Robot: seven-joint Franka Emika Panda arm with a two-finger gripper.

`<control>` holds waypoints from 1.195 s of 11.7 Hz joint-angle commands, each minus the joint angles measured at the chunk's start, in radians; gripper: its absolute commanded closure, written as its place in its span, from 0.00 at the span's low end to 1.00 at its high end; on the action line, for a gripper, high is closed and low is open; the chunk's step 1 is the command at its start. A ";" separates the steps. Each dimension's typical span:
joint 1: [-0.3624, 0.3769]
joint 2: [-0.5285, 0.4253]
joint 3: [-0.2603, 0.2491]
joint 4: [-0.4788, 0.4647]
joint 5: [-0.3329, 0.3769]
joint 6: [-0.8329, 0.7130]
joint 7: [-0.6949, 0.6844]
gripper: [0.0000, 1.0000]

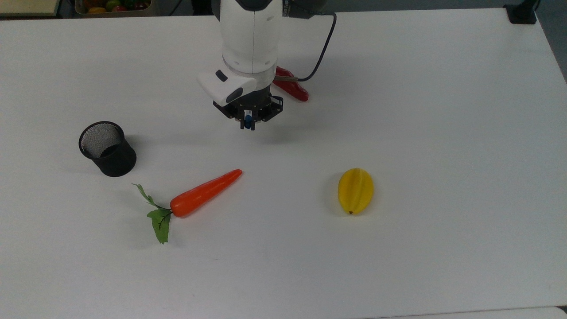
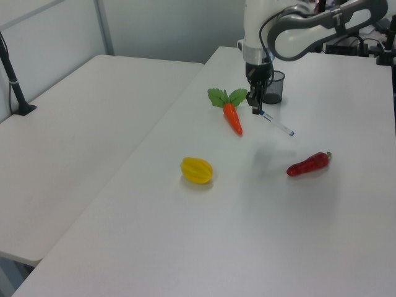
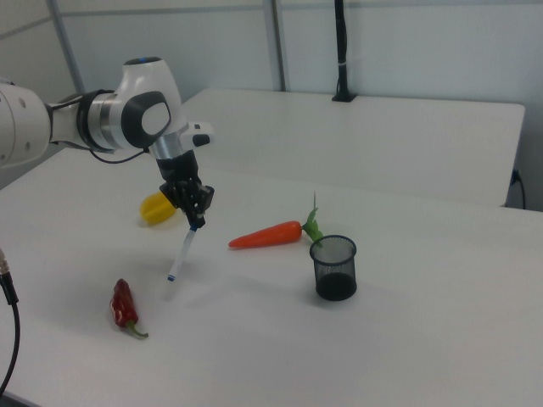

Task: Take marker pen
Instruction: 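Carry the marker away from the cup toward the red chili, then lower the marker onto the table and open the gripper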

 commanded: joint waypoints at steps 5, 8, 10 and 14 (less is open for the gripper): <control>0.034 0.025 -0.006 -0.003 -0.001 -0.006 0.004 0.78; 0.032 0.025 -0.008 0.000 -0.006 -0.006 0.004 0.00; 0.032 0.017 -0.008 0.000 -0.007 -0.012 0.003 0.00; 0.026 -0.064 -0.008 -0.001 -0.010 -0.082 0.001 0.00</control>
